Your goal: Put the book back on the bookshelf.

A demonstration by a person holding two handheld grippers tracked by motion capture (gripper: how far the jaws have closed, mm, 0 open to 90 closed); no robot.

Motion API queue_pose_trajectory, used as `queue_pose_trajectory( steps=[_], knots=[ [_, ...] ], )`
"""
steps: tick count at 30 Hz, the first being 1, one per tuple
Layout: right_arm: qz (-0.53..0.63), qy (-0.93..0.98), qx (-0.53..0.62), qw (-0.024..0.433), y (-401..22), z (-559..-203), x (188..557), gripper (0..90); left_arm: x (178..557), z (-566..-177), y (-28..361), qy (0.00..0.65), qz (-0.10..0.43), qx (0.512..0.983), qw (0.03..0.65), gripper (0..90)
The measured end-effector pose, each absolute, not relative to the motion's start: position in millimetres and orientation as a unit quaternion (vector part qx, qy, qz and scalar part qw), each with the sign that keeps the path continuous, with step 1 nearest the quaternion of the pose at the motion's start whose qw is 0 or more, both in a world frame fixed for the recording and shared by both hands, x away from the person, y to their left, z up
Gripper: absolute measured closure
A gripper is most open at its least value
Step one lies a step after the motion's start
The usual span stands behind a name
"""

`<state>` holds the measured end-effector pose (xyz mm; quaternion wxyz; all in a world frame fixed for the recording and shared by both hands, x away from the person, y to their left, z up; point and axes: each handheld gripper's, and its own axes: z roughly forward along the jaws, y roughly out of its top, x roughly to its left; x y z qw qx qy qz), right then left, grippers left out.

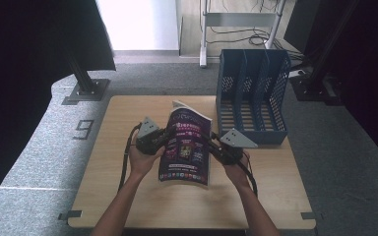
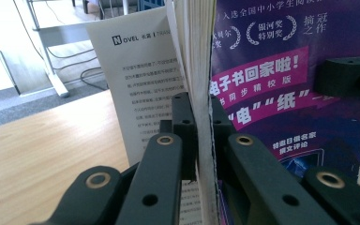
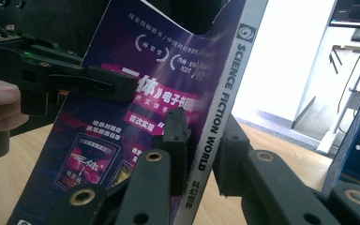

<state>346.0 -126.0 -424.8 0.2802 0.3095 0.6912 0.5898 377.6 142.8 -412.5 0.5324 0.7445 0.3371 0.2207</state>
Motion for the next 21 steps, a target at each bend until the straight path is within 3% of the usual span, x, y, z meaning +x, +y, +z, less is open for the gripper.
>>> queue_pose_trajectory(
  steps=[8,21],
  knots=[
    [0.589,0.686,0.310,0.295,-132,-424,353,76.8,379,-410,135,0.332,0.225,0.744,0.534,86.5],
    [0.604,0.681,0.299,0.289,-134,-435,332,79.0,364,-423,147,0.333,0.217,0.742,0.540,83.3]
  ],
)
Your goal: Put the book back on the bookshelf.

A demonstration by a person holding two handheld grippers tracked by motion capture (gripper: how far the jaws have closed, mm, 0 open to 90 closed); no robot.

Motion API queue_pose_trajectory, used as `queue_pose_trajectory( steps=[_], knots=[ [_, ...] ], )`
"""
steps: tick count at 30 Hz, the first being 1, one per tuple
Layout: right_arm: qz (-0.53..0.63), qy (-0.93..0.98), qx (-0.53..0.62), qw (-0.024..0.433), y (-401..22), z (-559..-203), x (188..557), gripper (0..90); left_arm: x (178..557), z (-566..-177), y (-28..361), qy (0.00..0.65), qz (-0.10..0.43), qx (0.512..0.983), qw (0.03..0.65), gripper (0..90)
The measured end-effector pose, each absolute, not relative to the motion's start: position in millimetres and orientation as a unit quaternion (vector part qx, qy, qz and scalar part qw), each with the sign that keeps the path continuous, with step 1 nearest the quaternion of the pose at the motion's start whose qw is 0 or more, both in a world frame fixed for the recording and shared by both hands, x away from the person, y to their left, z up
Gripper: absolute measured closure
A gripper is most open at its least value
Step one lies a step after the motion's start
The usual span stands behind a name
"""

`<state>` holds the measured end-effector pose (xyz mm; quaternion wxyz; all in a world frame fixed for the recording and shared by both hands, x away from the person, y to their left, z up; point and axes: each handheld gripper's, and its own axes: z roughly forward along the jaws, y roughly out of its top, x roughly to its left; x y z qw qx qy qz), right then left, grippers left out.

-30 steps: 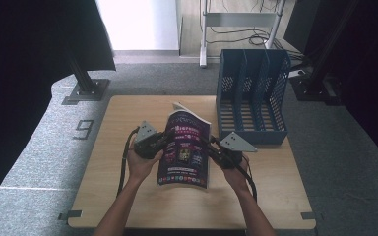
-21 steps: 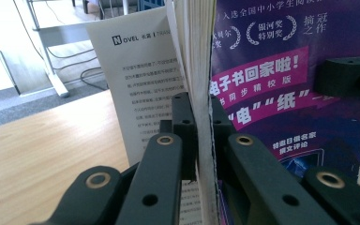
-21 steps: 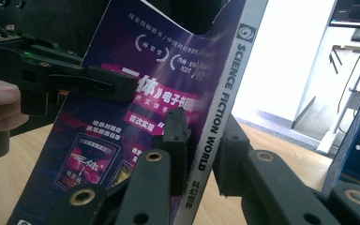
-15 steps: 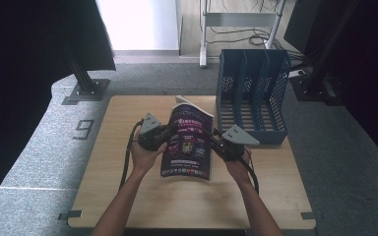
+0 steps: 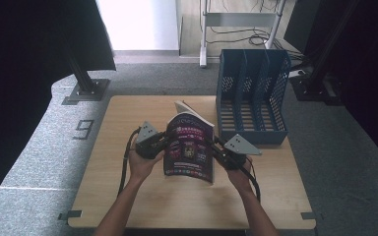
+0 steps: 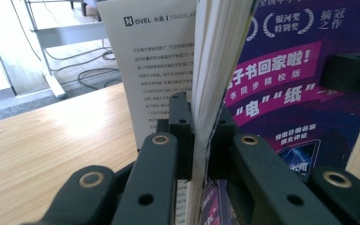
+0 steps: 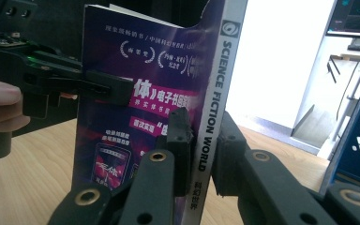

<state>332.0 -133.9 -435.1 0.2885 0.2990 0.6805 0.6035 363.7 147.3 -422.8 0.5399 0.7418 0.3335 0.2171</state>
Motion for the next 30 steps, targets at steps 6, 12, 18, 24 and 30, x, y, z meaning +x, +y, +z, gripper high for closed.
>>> queue_pose_trajectory(
  steps=[6,12,18,24,30],
  knots=[
    [0.610,0.677,0.296,0.285,-135,-437,326,79.6,360,-423,151,0.330,0.221,0.741,0.541,77.9],
    [0.615,0.677,0.289,0.283,-137,-438,321,80.0,362,-425,152,0.350,0.237,0.738,0.525,54.9],
    [0.620,0.679,0.275,0.281,-135,-440,315,80.5,367,-427,152,0.362,0.233,0.736,0.522,39.3],
    [0.619,0.681,0.271,0.281,-135,-440,313,80.6,372,-428,150,0.358,0.227,0.745,0.515,29.8],
    [0.620,0.682,0.267,0.283,-137,-440,310,80.7,378,-429,148,0.352,0.222,0.748,0.517,23.1]
  ],
)
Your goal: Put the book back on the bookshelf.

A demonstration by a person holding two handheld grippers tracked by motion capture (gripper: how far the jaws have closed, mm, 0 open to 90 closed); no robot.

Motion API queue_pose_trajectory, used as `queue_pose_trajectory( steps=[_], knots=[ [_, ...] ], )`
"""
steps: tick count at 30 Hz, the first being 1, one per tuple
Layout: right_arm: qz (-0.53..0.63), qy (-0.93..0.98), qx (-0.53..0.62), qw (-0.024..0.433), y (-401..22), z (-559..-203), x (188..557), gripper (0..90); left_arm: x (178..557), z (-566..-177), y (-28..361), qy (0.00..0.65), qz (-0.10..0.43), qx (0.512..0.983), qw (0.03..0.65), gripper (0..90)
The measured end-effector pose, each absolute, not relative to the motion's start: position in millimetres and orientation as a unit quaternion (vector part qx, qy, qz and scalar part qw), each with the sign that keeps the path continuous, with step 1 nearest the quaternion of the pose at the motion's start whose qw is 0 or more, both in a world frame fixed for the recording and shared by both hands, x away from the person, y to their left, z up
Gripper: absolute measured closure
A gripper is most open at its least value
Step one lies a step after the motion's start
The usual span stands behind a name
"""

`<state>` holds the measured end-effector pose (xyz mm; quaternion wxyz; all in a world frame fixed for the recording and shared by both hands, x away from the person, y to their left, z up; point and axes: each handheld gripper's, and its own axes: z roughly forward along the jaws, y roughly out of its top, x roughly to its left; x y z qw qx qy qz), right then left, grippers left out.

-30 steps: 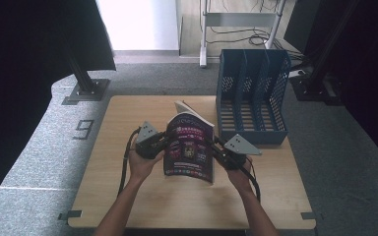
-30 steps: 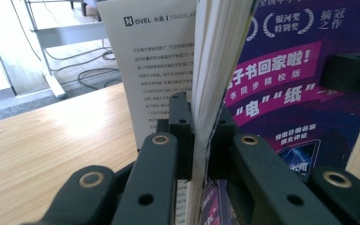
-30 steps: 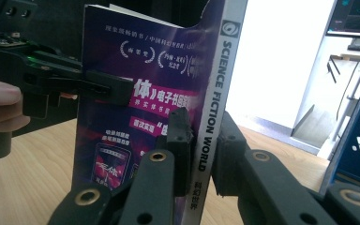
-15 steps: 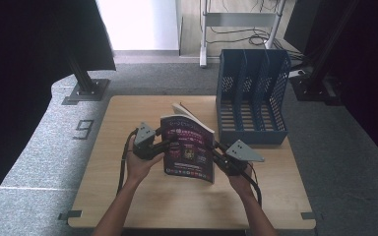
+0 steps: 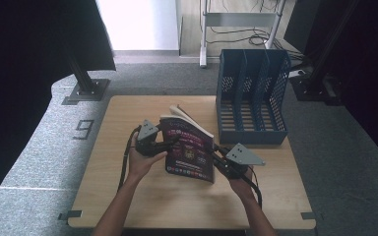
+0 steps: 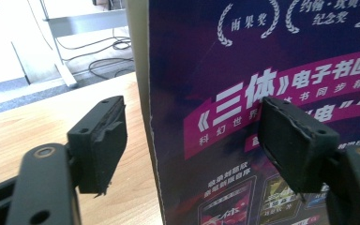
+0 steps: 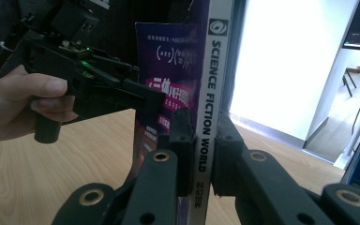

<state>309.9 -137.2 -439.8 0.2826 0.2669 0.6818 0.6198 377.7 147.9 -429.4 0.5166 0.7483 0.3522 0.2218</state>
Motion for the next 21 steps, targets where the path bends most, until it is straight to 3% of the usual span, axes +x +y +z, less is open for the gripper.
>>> queue_pose_trajectory(
  steps=[9,21],
  knots=[
    [0.624,0.682,0.257,0.281,-140,-441,307,80.6,385,-427,142,0.338,0.215,0.759,0.514,17.7],
    [0.625,0.685,0.250,0.278,-141,-441,307,80.3,383,-426,136,0.319,0.196,0.761,0.529,18.4]
  ],
)
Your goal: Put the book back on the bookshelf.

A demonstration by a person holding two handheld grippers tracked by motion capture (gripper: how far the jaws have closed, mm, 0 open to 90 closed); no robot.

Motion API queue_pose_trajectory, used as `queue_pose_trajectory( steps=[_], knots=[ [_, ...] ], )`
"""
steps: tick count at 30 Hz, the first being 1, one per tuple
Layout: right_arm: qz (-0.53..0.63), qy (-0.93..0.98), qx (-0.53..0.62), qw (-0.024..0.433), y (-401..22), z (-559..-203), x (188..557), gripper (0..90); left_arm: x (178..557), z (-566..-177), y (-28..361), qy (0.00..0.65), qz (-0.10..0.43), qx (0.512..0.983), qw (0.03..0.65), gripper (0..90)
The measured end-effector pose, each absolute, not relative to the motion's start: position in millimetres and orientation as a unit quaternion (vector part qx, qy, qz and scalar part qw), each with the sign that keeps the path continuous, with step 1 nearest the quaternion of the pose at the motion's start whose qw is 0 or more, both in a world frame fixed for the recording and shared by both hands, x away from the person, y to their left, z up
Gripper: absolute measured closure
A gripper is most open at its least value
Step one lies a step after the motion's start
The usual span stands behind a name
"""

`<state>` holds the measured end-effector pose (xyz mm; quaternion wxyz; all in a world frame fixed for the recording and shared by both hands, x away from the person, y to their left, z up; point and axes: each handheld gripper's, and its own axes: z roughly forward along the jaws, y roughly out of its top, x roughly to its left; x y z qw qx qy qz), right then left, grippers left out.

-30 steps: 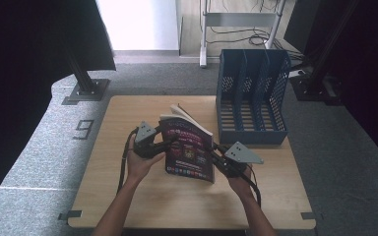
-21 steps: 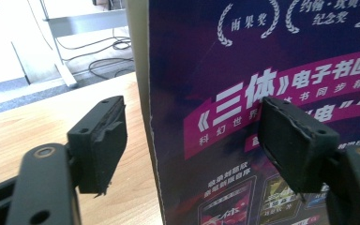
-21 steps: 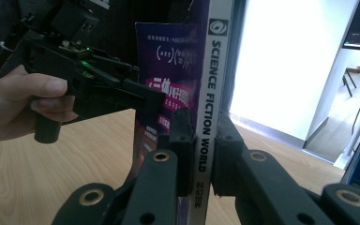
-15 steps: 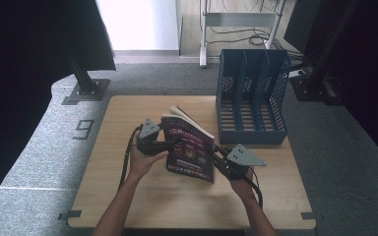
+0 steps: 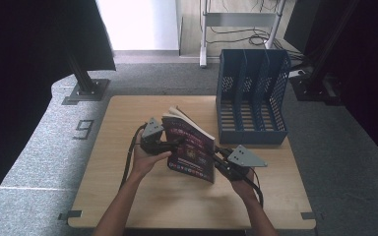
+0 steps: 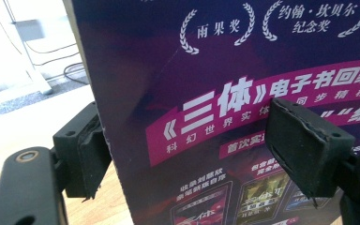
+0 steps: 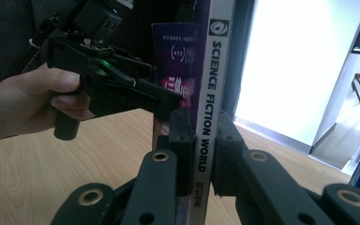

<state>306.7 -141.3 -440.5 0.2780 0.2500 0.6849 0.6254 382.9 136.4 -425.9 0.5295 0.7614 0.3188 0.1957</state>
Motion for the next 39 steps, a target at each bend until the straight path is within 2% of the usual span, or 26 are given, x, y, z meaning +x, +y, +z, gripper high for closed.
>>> queue_pose_trajectory(
  steps=[14,19,23,39],
  knots=[
    [0.626,0.688,0.248,0.270,-143,-440,310,72.6,379,-423,135,0.314,0.191,0.760,0.536,20.1],
    [0.616,0.689,0.252,0.285,-142,-439,310,78.5,380,-423,136,0.315,0.193,0.761,0.534,20.2],
    [0.617,0.692,0.243,0.284,-143,-439,308,79.5,383,-423,138,0.317,0.196,0.756,0.538,20.1],
    [0.616,0.696,0.233,0.286,-144,-439,309,75.1,382,-415,136,0.301,0.186,0.754,0.554,19.0]
  ],
)
